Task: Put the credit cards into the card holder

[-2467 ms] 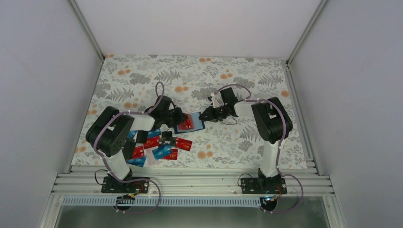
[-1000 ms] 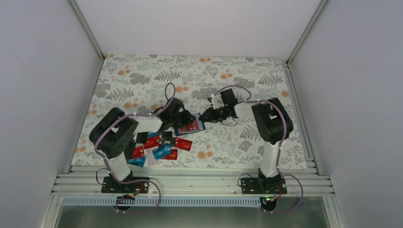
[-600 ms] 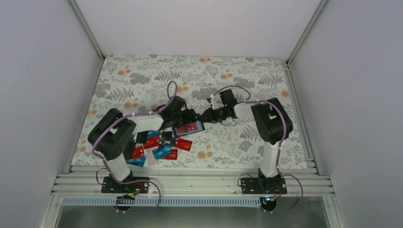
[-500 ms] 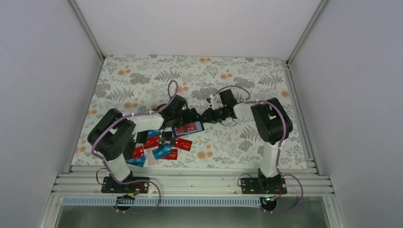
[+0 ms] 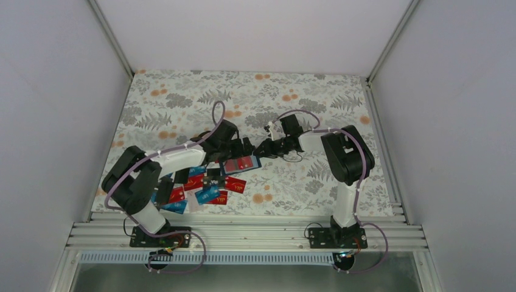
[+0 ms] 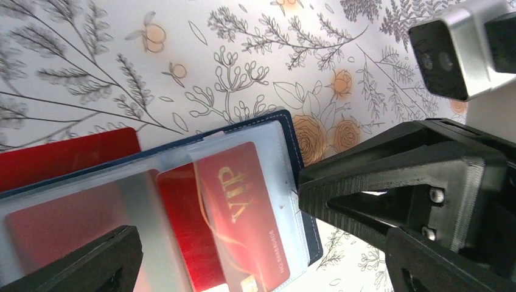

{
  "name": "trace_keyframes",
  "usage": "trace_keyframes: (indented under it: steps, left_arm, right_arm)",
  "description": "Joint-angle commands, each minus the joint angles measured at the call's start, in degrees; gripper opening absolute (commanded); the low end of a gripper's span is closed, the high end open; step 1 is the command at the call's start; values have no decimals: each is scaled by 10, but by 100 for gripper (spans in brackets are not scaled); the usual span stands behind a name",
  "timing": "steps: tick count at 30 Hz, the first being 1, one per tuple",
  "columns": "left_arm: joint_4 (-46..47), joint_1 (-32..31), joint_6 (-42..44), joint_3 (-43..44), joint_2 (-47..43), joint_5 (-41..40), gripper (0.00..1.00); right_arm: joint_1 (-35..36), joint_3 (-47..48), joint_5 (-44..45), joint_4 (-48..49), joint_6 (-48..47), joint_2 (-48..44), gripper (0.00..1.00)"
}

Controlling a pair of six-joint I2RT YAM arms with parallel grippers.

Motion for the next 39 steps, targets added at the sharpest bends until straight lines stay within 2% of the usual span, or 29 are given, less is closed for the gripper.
trace_keyframes:
  steps: [1, 7, 18, 39]
  left_arm:
    - [-60, -4, 26, 16, -43, -46, 99]
    - [-121, -11, 37, 12, -67, -80, 92]
    - [-107, -28, 27, -9, -47, -75, 63]
    - [-99, -38, 29, 27, 25, -67, 43]
  right_arm:
    - [11, -17, 33, -37, -9, 23, 20]
    - [11, -15, 34, -38, -10, 25, 20]
    - [11, -16, 36, -39, -11, 27, 20]
    - [11, -15, 35, -39, -11, 33, 19]
